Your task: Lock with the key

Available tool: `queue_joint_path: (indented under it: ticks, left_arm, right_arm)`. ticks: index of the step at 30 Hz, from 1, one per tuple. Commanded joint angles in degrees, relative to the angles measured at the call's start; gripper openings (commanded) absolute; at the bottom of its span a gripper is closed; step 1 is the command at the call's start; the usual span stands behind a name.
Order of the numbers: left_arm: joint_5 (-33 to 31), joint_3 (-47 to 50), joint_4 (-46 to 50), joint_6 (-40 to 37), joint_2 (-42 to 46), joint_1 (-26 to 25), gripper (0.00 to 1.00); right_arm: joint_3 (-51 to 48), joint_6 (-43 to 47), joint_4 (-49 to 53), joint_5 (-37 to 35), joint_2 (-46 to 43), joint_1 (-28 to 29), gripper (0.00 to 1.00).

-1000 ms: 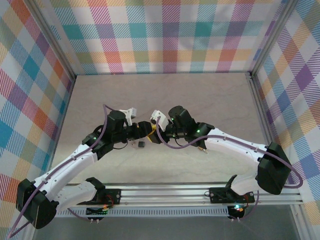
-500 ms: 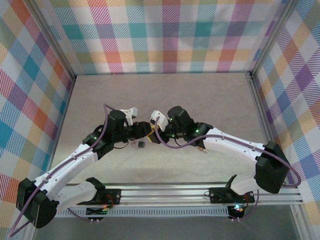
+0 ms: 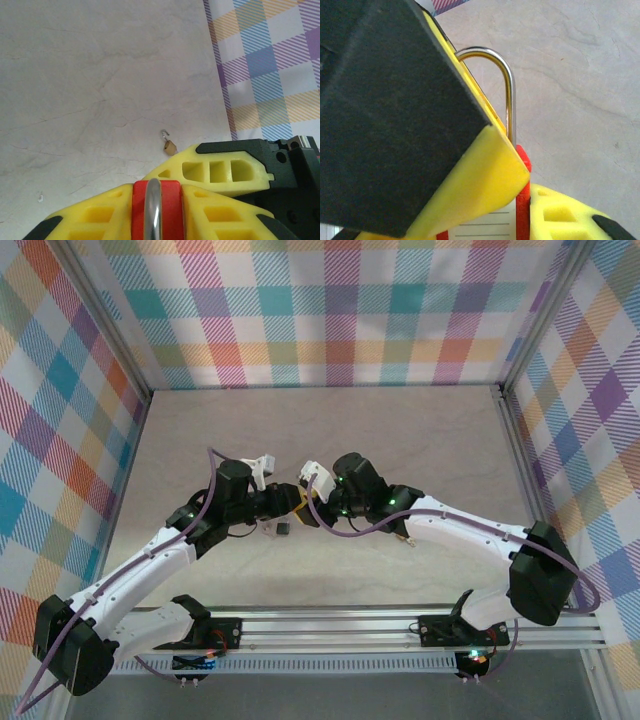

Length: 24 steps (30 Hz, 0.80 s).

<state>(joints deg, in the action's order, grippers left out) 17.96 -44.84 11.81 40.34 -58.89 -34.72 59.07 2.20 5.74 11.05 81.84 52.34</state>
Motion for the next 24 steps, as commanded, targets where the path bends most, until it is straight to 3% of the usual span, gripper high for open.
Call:
queue_joint_path:
  ticks: [1, 4, 8, 24]
  left_arm:
    - [4.5, 0.0, -3.4, 0.0, 0.0, -0.6, 0.24]
    - [4.8, 0.2, -4.0, -0.1, 0.0, -0.6, 0.2]
    - [5.4, 0.5, -5.3, -0.3, 0.0, -0.6, 0.0]
    - [5.0, 2.1, -10.0, 1.4, -1.2, -0.7, 0.0]
  right_arm:
    - [3.0, 0.1, -1.8, -1.0, 1.1, 0.5, 0.0]
    - [3.2, 0.0, -1.9, -1.7, 1.4, 0.5, 0.0]
    - [3.6, -0.1, -2.0, -1.7, 1.7, 0.5, 0.0]
    - [3.9, -0.4, -2.2, -1.7, 1.8, 0.6, 0.0]
